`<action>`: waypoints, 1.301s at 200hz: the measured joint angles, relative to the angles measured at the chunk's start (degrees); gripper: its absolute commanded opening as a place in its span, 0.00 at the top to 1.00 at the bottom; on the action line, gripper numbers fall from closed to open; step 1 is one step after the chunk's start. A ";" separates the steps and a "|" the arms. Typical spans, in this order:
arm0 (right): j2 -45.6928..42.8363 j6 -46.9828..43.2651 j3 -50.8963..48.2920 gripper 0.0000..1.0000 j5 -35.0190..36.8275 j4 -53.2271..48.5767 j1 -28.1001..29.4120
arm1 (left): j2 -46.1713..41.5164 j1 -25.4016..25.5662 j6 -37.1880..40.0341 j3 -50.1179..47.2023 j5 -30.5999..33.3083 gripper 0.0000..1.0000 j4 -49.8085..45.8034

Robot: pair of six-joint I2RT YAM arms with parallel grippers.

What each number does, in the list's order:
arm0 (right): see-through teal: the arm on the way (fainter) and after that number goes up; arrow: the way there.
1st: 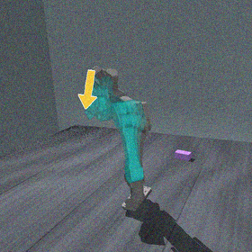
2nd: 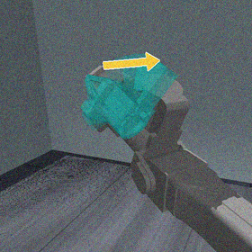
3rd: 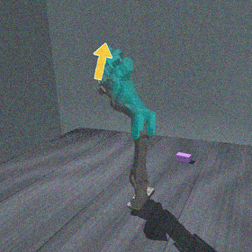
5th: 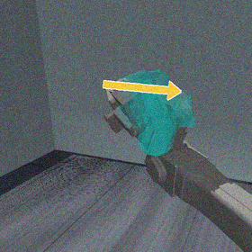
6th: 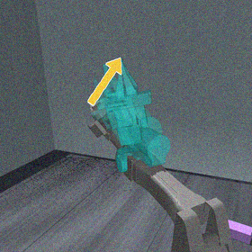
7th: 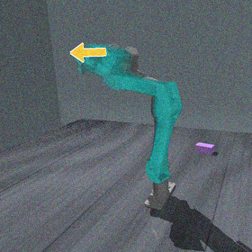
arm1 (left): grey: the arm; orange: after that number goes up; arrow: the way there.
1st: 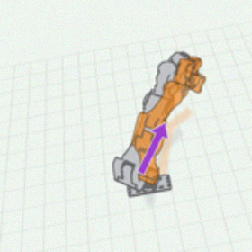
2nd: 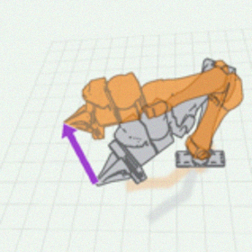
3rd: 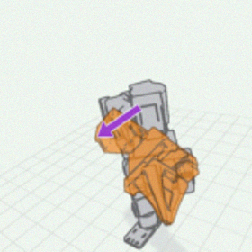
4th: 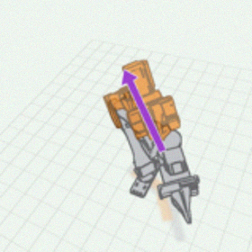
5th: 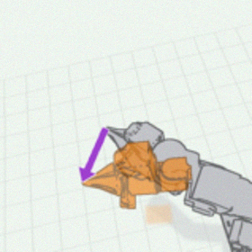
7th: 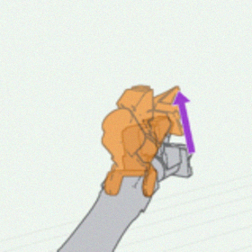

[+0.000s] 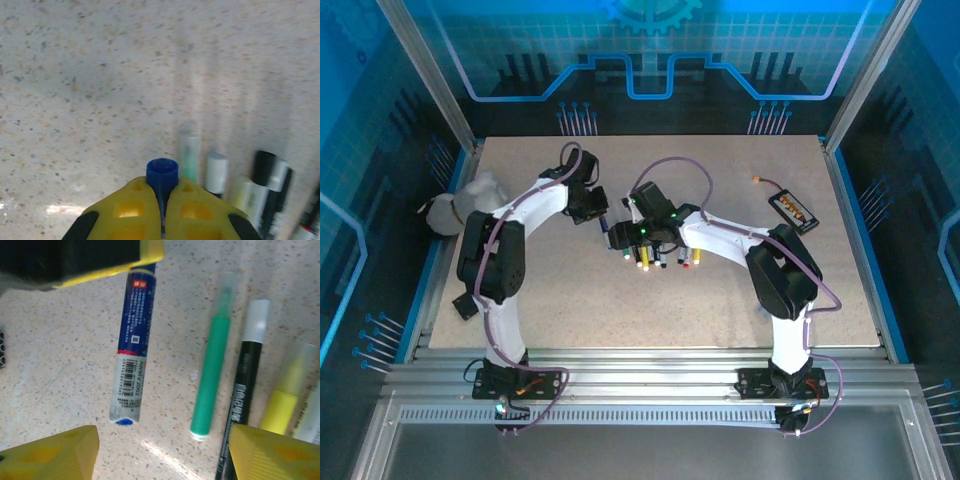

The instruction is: Open the pen caps

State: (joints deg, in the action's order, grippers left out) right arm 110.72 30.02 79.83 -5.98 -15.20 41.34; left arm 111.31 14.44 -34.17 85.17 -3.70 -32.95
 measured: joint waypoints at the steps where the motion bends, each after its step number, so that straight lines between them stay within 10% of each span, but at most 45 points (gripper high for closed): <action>1: 0.04 -0.04 0.02 0.28 -0.20 0.11 0.00 | -0.13 0.00 0.00 0.02 -0.17 1.00 0.02; 179: 2.67 4.15 1.51 0.61 -6.21 7.76 0.13 | -5.68 1.46 -0.37 0.61 -6.71 1.00 -0.07; 215: 2.80 5.70 1.46 1.00 -5.66 7.30 -0.70 | -5.95 1.40 -0.33 0.46 -6.58 1.00 -0.11; 260: 2.34 6.05 -0.57 1.00 -6.51 8.66 -0.79 | -6.08 1.62 -0.26 -0.59 -6.64 0.94 0.22</action>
State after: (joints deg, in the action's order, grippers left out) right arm 113.06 36.07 79.26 -12.49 -6.55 40.56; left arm 105.23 16.05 -34.44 84.58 -10.35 -32.73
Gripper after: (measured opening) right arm 0.156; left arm 0.059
